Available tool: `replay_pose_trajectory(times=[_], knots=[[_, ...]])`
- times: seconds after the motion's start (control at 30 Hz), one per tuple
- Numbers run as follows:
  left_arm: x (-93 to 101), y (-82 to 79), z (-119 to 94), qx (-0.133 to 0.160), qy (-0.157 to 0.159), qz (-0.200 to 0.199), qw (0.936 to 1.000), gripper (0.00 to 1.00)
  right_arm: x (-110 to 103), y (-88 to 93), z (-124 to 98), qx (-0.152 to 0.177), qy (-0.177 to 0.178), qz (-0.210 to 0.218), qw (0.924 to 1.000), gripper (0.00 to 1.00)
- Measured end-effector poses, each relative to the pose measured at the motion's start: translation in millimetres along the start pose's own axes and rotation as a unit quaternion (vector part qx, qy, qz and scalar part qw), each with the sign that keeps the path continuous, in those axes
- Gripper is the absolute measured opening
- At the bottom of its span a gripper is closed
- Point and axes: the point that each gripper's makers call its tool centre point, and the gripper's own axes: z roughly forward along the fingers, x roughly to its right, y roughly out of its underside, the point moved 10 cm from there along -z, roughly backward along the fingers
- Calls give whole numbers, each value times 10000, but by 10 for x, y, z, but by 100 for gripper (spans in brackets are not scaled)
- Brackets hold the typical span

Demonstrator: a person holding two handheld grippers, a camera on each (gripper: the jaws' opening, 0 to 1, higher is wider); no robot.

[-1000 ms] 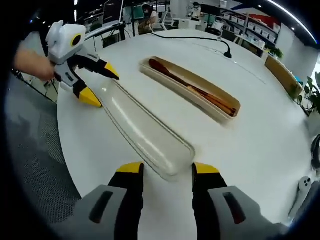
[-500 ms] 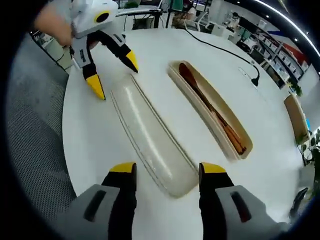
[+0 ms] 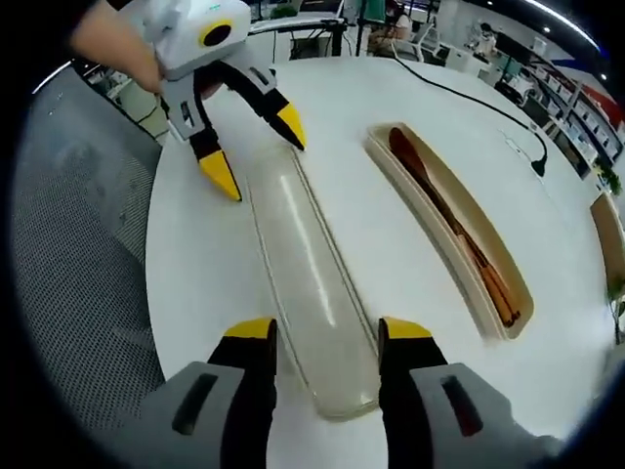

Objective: Arrange the utensils inside the cutlery case until each visible utensil rests in its matching compartment.

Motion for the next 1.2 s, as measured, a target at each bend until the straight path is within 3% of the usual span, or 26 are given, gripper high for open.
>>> replay_pose_trajectory(times=[0.1,0.3,0.5,0.63,0.67,0.8,0.83,0.93,1.03,1.13,1.2], knots=[[11,-5,-5,-7,15,12,10000,49,24,15,-12,45,-207,251,9995,39],[22,8,-7,-6,132,-195,9997,51,-51,49,-35,186,-1062,859,9905,36],[20,6,-4,26,190,-276,9994,52,-82,40,-37,8,-981,856,9915,36],[-6,-8,-10,52,266,-567,9980,51,-213,-3,-14,-191,-708,177,9971,47],[-13,-18,-13,68,283,-704,9971,51,-219,0,-6,-258,-505,42,9984,47],[-35,-30,-14,123,309,-964,9948,52,-185,4,28,-253,2,19,9997,35],[-28,-32,-13,127,312,-976,9947,52,-186,-3,31,-229,-59,151,9996,35],[-16,-34,-10,100,359,-901,9952,52,-193,-14,24,-349,-198,4,9992,35],[27,-54,-1,-5,353,-367,9987,51,-197,-36,33,-359,-523,-215,9978,34],[99,-64,11,-71,520,-267,9983,47,-208,-73,44,-305,-1081,113,9936,34],[108,-64,8,-58,523,-209,9984,44,-190,-74,38,-332,-1145,271,9925,34]])
